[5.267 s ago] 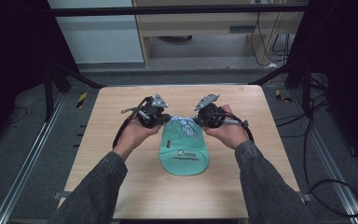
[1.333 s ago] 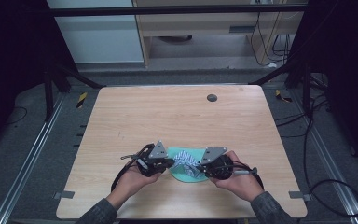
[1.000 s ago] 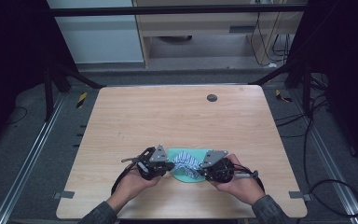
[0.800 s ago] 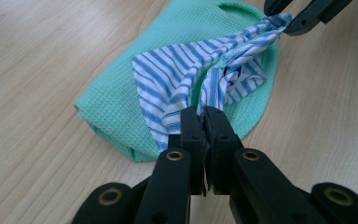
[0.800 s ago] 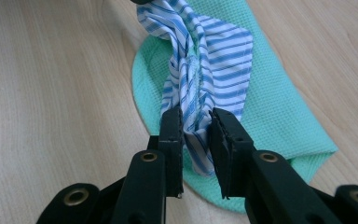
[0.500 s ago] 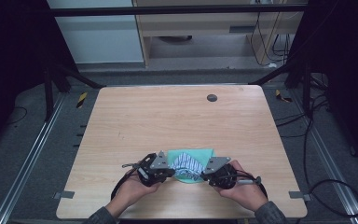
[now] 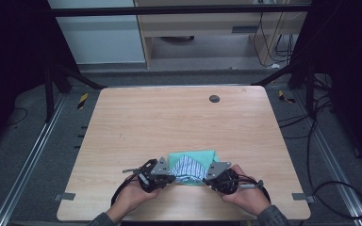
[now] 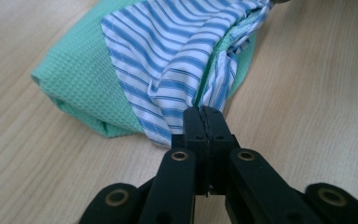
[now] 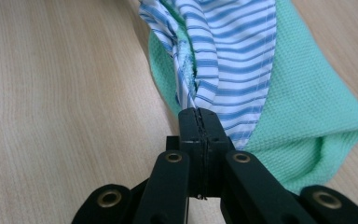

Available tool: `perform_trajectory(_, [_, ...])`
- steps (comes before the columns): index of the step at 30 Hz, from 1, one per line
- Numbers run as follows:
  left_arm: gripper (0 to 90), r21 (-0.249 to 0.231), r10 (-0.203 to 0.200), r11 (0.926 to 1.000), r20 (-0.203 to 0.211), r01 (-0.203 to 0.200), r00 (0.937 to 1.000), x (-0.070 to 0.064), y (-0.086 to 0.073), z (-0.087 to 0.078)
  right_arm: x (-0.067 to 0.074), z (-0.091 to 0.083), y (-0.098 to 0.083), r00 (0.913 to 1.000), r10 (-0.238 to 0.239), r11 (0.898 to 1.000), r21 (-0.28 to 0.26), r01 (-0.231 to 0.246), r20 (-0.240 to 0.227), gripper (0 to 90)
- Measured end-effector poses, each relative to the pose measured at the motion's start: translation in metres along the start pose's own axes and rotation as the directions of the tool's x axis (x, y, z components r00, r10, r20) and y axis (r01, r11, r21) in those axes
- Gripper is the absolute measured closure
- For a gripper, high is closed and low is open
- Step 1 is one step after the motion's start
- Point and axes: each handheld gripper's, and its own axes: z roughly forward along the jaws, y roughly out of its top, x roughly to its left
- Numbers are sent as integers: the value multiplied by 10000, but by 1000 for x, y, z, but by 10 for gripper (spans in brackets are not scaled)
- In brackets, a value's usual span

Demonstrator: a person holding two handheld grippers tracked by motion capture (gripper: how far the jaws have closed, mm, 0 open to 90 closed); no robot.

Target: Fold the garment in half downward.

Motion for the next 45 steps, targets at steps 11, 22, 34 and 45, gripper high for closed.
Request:
perform_trajectory(11, [900,226,122,9997,127,-125,9998,-5,-5,2,6,8,-5,9997,-47,9991,409,56,-233,900])
perform_trajectory(22, [893,96,-35,9999,241,32,9997,-10,-8,2,7,5,-7,9996,-13,9991,428,25,-281,885])
perform_trajectory(34, [377,-1617,-1957,9699,-711,1823,9781,-7,-25,-30,-2,-25,-23,9835,1643,9854,-583,-1601,764,383])
perform_trajectory(45, [79,-1429,-3558,9325,-2048,3318,9118,29,-41,-30,-42,-24,-40,8892,3833,9236,-1088,-3675,2500,124])
